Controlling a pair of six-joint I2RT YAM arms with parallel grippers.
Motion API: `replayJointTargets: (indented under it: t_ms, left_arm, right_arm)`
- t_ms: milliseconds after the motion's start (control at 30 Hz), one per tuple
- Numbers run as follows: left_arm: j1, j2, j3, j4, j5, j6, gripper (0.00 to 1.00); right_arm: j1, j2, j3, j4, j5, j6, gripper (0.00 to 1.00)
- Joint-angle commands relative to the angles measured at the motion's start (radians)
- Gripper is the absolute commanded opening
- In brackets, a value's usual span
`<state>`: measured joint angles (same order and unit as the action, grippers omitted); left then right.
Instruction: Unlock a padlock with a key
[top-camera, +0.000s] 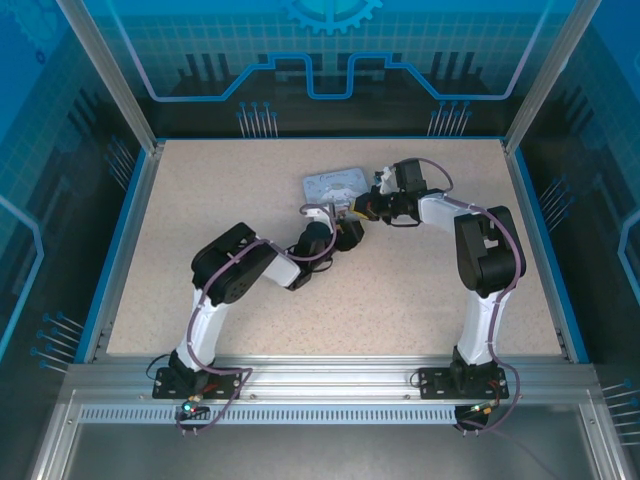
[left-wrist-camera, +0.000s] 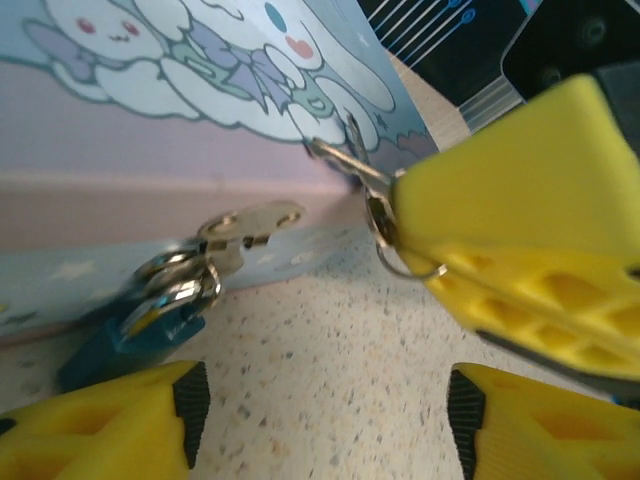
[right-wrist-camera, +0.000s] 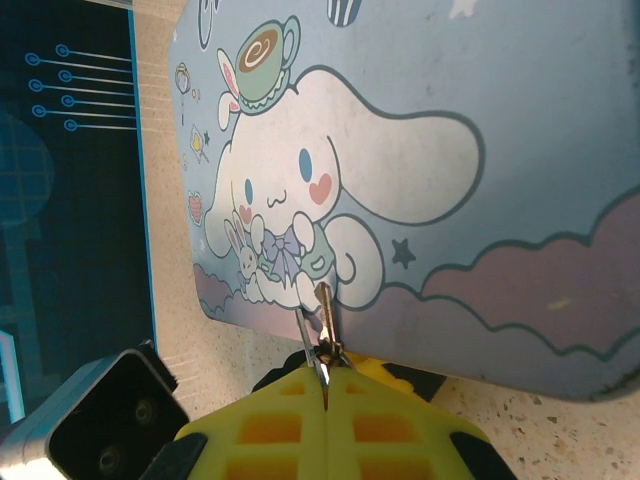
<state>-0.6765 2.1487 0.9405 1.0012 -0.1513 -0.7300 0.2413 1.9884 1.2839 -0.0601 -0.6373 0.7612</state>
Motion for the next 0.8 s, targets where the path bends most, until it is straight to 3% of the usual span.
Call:
replayJointTargets:
  t_ms: [0,333,767]
  left_arm:
    - [-0.004,-0.081,-0.048,-0.050,-0.001,0.042,0.72]
    - [0.012,-0.113,-0.054,-0.179,-0.002,0.082,0.78]
    - [0.040,-0.081,0.100,-0.405,-0.017,0.285,0.83]
  right_arm:
    - [0.007,0.038,0.014,-0.050,0.002,-0.016,0.00]
    - [0.006,0.043,0.007,-0.040,0.000,-0.007,0.00]
    - [0.006,0.045,0.009,-0.035,-0.008,-0.005,0.00]
